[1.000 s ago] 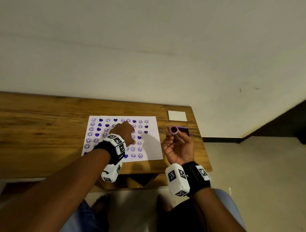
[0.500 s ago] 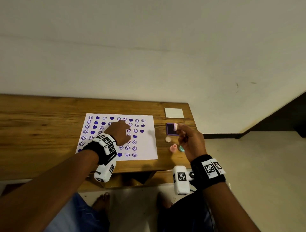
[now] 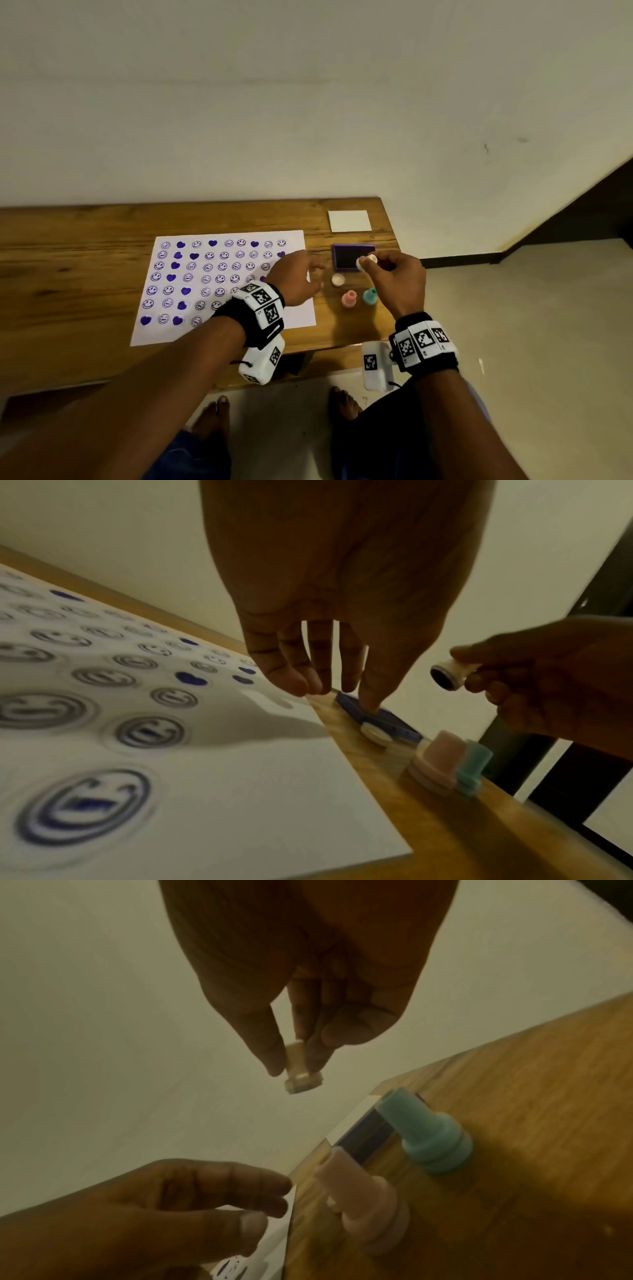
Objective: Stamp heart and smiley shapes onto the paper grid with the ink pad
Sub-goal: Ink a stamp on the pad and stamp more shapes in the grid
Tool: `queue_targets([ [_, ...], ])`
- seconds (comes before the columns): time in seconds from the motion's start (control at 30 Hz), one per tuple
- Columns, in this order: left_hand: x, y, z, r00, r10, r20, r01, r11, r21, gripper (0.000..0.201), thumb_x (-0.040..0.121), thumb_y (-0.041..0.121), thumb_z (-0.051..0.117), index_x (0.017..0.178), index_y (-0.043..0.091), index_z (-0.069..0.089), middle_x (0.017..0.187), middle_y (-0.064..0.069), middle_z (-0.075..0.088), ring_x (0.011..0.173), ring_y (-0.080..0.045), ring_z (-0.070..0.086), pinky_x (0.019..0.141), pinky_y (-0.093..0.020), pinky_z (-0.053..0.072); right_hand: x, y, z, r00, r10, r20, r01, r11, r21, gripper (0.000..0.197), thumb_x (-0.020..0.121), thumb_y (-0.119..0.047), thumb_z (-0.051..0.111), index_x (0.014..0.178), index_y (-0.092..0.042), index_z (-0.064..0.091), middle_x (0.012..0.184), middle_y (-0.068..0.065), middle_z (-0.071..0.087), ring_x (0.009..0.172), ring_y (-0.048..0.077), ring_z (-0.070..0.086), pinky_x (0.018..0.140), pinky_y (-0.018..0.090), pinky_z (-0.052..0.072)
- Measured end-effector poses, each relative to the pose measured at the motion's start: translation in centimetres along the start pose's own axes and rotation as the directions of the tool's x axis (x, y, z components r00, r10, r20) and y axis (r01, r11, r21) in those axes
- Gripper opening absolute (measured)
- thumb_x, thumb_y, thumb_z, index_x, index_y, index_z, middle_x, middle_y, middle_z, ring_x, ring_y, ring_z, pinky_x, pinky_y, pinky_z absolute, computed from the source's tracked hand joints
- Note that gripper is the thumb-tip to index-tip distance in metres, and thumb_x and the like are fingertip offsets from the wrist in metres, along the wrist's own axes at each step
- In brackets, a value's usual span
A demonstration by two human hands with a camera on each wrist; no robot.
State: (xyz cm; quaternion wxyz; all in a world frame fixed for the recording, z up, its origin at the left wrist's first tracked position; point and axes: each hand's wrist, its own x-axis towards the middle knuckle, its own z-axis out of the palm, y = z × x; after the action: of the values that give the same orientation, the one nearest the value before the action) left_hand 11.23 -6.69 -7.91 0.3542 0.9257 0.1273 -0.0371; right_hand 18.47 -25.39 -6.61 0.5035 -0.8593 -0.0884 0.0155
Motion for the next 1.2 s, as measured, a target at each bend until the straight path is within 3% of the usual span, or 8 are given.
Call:
queue_targets([
  [0.1, 1.0, 1.1, 1.2, 1.0, 0.005, 0.03, -0.006, 1.0, 0.002, 0.044, 0.077, 0.026, 0.073, 0.12, 0.021, 0.064, 0.113, -0.002, 0.058, 0.101, -0.021, 0.062, 0.087, -0.036, 0.052, 0.0, 0.7, 0.5, 1.0, 0.017, -0.016, -0.016, 0.998, 0.056, 0.019, 0.082, -0.03, 0.08, 0.093, -0.014, 0.078, 0.081, -0.003, 0.074, 0.078, 0.009, 0.07, 0.069, 0.02, 0.052],
  [0.27, 2.0, 1.6, 2.4, 0.996, 0.033, 0.082, -0.045, 0.987, 0.156, 0.046, 0.077, 0.028, 0.073, 0.121, 0.024, 0.061, 0.117, -0.004, 0.051, 0.099, -0.023, 0.057, 0.081, -0.029, 0.045, 0.1, 1.4, 1.1, 0.999, 0.019, -0.028, -0.016, 0.996, 0.091, 0.016, 0.082, -0.028, 0.08, 0.091, -0.014, 0.078, 0.078, -0.006, 0.074, 0.077, 0.006, 0.07, 0.074, 0.026, 0.057],
  [0.4, 2.4, 1.9, 2.8, 0.998, 0.027, 0.055, -0.038, 0.98, 0.198, 0.036, 0.078, 0.025, 0.072, 0.113, 0.024, 0.063, 0.116, -0.002, 0.051, 0.099, -0.021, 0.056, 0.076, -0.026, 0.041, 0.4, 1.6, 1.2, 0.999, 0.027, -0.036, -0.023, 0.992, 0.121, 0.015, 0.082, -0.028, 0.081, 0.091, -0.017, 0.078, 0.077, -0.008, 0.073, 0.075, 0.004, 0.07, 0.074, 0.027, 0.059],
  [0.67, 2.7, 1.9, 2.9, 1.0, -0.013, 0.026, 0.01, 0.992, 0.128, 0.031, 0.071, 0.026, 0.08, 0.098, 0.025, 0.065, 0.107, 0.002, 0.055, 0.096, -0.02, 0.057, 0.078, -0.029, 0.047, 0.2, 2.4, 0.4, 0.999, 0.034, -0.024, -0.03, 0.989, 0.148, 0.011, 0.081, -0.027, 0.081, 0.088, -0.019, 0.077, 0.078, -0.007, 0.073, 0.076, 0.008, 0.07, 0.075, 0.029, 0.058],
  [0.8, 2.9, 1.9, 2.5, 0.997, -0.02, 0.075, 0.012, 0.994, 0.11, 0.044, 0.066, 0.027, 0.084, 0.105, 0.022, 0.067, 0.106, 0.001, 0.058, 0.093, -0.016, 0.058, 0.073, -0.025, 0.042, 0.3, 2.6, 0.7, 1.0, 0.016, -0.021, -0.013, 0.99, 0.139, 0.014, 0.081, -0.028, 0.082, 0.09, -0.018, 0.078, 0.078, -0.007, 0.073, 0.075, 0.006, 0.069, 0.073, 0.026, 0.058],
  [0.9, 3.0, 1.8, 2.5, 0.998, -0.014, 0.053, 0.008, 0.995, 0.099, 0.042, 0.069, 0.028, 0.083, 0.107, 0.02, 0.068, 0.106, 0.001, 0.061, 0.092, -0.015, 0.06, 0.073, -0.024, 0.041, 0.4, 2.7, 0.8, 1.0, 0.005, -0.02, -0.002, 0.991, 0.134, 0.016, 0.081, -0.029, 0.081, 0.092, -0.017, 0.078, 0.079, -0.006, 0.073, 0.076, 0.006, 0.069, 0.072, 0.025, 0.058],
  [1.07, 2.8, 2.1, 2.6, 0.999, -0.03, 0.025, 0.028, 0.996, 0.086, 0.034, 0.07, 0.03, 0.081, 0.101, 0.026, 0.067, 0.102, 0.002, 0.064, 0.089, -0.016, 0.062, 0.078, -0.032, 0.053, 0.4, 2.7, 0.7, 1.0, 0.008, -0.014, -0.005, 0.989, 0.147, 0.016, 0.081, -0.028, 0.081, 0.092, -0.017, 0.078, 0.079, -0.005, 0.073, 0.076, 0.009, 0.069, 0.073, 0.027, 0.058],
  [1.2, 2.2, 2.2, 2.5, 0.999, -0.02, -0.031, 0.021, 1.0, 0.018, 0.038, 0.071, 0.027, 0.076, 0.109, 0.025, 0.066, 0.103, 0.003, 0.069, 0.09, -0.016, 0.065, 0.08, -0.036, 0.056, 0.5, 2.7, 0.8, 1.0, 0.023, -0.007, -0.022, 0.988, 0.155, 0.02, 0.081, -0.029, 0.081, 0.095, -0.015, 0.078, 0.082, -0.004, 0.074, 0.079, 0.011, 0.069, 0.076, 0.031, 0.059],
])
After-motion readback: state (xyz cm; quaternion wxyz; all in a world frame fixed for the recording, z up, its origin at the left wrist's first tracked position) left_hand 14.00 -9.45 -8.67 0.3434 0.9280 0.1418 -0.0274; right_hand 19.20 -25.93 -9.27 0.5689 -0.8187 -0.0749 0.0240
